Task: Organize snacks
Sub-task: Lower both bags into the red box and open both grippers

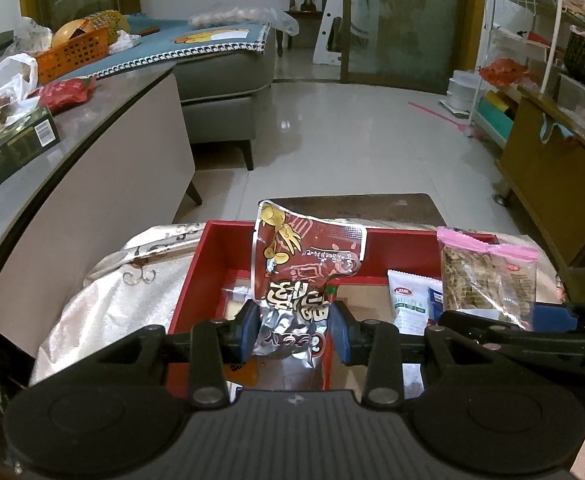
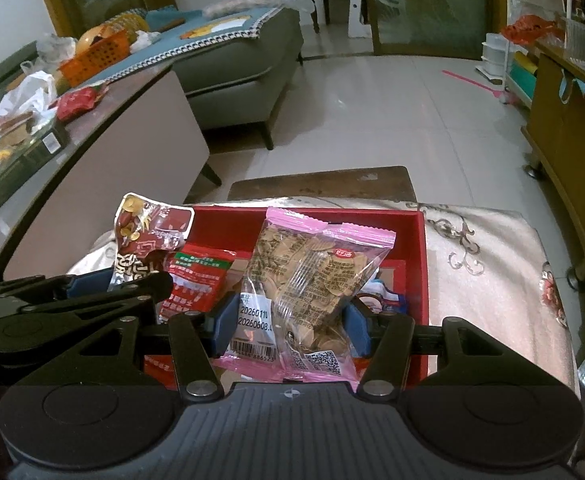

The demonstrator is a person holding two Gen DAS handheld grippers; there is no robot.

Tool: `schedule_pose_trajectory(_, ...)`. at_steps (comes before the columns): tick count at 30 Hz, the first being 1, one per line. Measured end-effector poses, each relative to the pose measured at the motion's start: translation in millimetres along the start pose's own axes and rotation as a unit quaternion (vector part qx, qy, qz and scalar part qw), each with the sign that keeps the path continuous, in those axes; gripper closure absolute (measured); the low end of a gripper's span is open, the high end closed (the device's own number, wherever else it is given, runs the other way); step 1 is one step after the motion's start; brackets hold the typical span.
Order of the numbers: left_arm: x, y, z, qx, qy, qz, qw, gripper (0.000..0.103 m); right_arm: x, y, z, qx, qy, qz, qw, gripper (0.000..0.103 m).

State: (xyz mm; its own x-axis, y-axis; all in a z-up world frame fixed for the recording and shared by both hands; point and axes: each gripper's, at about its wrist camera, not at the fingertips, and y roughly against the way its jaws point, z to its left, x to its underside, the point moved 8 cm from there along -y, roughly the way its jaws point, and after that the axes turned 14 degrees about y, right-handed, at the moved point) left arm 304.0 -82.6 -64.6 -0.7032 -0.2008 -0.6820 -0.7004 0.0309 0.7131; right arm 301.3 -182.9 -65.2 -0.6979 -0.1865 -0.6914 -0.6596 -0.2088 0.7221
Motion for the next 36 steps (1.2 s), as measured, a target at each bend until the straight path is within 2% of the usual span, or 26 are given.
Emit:
schedule_pose_trajectory(23, 12, -37, 3, -0.020, -0.006, 0.037, 0.9991, 0.068, 10, -34, -2, 0.017, 0.007, 0.041, 0.999, 0.039)
schedule_pose_trajectory(28, 14, -39, 3, -0.030, -0.016, 0.040, 0.9986, 0.062, 15, -36, -4, 0.022, 0.004, 0.051, 0.998, 0.036)
schedule_pose_trajectory(30, 14, -38, 4, -0.037, -0.018, 0.038, 0.9985, 0.052, 15, -35, -5, 0.023, 0.004, 0.052, 0.998, 0.035)
schedule_pose_trajectory(32, 13, -36, 4, -0.040, -0.018, 0.034, 0.9985, 0.047, 16, -34, -6, 0.023, 0.002, 0.051, 0.998, 0.035)
schedule_pose_trajectory(36, 13, -34, 5, -0.036, -0.020, 0.035, 0.9985, 0.044, 17, -33, -9, 0.023, 0.000, 0.051, 0.998, 0.033)
